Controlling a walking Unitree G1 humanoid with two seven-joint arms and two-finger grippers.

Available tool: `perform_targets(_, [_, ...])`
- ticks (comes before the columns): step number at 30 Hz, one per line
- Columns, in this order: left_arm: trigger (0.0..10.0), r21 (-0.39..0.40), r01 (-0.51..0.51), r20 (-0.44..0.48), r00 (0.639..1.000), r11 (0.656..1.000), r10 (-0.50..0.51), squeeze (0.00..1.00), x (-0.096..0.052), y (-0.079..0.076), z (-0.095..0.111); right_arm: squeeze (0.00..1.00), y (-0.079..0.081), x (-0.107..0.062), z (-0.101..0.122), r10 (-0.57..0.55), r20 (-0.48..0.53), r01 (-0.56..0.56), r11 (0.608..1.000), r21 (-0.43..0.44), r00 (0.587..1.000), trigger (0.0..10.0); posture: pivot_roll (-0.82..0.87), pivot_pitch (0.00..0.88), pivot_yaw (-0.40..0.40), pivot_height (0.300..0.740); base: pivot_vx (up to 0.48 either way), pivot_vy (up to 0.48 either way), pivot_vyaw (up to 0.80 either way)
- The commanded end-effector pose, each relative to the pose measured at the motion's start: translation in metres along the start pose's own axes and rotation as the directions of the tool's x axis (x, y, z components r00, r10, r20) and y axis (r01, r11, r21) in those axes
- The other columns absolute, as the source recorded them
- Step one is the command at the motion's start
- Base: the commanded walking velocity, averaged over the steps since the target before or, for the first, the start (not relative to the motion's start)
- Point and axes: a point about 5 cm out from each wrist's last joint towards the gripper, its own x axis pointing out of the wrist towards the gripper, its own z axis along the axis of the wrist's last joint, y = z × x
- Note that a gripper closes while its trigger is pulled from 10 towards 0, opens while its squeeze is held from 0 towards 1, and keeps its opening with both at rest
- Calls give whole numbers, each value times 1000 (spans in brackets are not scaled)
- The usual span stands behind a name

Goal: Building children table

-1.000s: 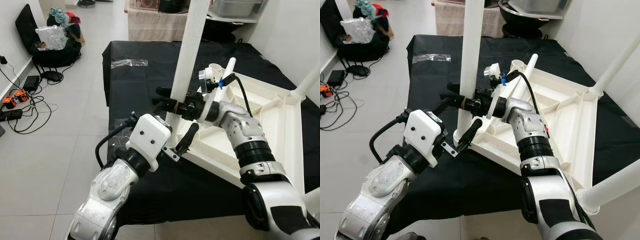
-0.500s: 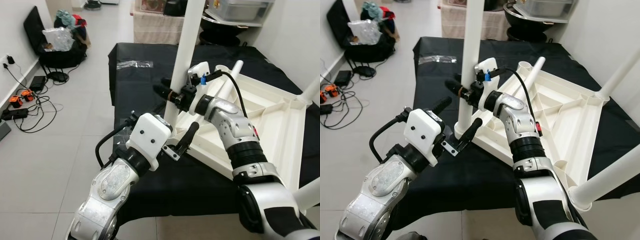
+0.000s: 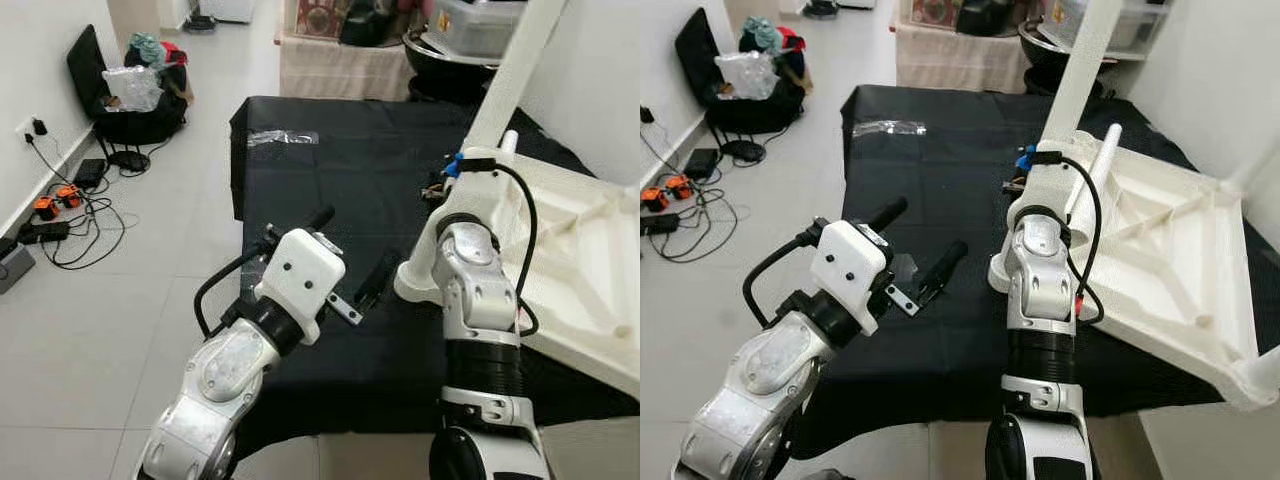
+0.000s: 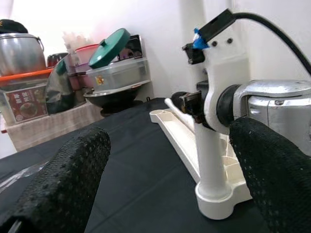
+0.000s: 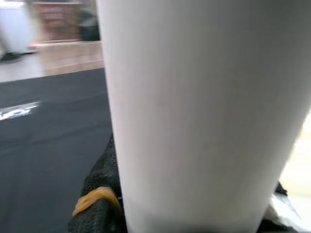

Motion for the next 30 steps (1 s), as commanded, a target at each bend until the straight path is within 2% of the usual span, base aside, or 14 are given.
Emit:
perform_targets(1, [10000,-12,13,0,1000,1000,-13,0,0,-2,-1,0,-9,0,-18,-76,-106,69,995,-69,991,0,71,80,-92,740,0,0,0])
perform_targets(2, [10000,-12,14,-1,1000,1000,-14,0,0,-3,-1,0,0,1,-17,-16,-101,12,999,-41,995,10000,68,76,-93,740,0,0,0])
perform_targets(3, [10000,-14,15,-2,1000,1000,-15,0,-1,-3,-1,1000,10,2,-13,65,-64,-66,998,-9,996,10000,69,74,-95,740,0,0,0])
perform_targets(11, [10000,-16,14,-1,1000,1000,-14,0,-1,-4,-1,1000,19,2,6,150,76,-148,988,-37,986,10000,67,68,-95,740,0,0,0])
perform_targets(12, [10000,-16,14,-1,1000,1000,-14,0,-1,-4,-1,0,19,5,9,192,87,-188,981,-53,977,10000,68,65,-95,740,0,0,0])
perform_targets(17, [10000,-14,15,-1,1000,1000,-16,0,0,-4,-2,0,27,13,14,420,62,-420,907,-19,905,10000,66,62,-94,740,0,0,0])
perform_targets(18, [10000,-14,16,0,1000,1000,-16,0,0,-4,-2,0,31,13,13,536,34,-537,842,42,843,10000,64,59,-93,740,0,0,0])
perform_targets(20, [10000,-15,19,2,1000,1000,-19,0,0,-5,-2,0,33,6,20,774,103,-781,623,49,624,10000,67,58,-96,740,0,0,0])
perform_targets(21, [10000,-14,18,3,1000,1000,-18,0,0,-5,-2,0,31,0,22,866,127,-875,476,86,483,10000,67,58,-96,740,0,0,0])
perform_targets(22, [10000,-14,18,3,1000,1000,-18,0,0,-5,-2,0,31,0,22,866,127,-875,476,86,483,10000,67,58,-96,740,0,0,0])
perform_targets(24, [10000,-13,16,3,1000,1000,-16,0,0,-4,-2,0,27,-8,24,940,162,-952,283,114,299,10000,75,58,-104,740,0,0,0])
perform_targets(26, [10000,-13,16,3,1000,1000,-16,0,0,-4,-2,0,27,-8,24,940,162,-952,283,114,299,10000,75,58,-104,740,0,0,0])
perform_targets(28, [10000,-11,12,3,1000,1000,-12,0,0,-4,-1,0,24,-13,24,974,192,-988,104,110,124,10000,78,60,-104,740,0,0,0])
perform_targets(30, [10000,-11,11,3,1000,1000,-11,0,0,-4,-1,0,24,-11,21,980,185,-991,57,120,79,10000,83,60,-106,740,0,0,0])
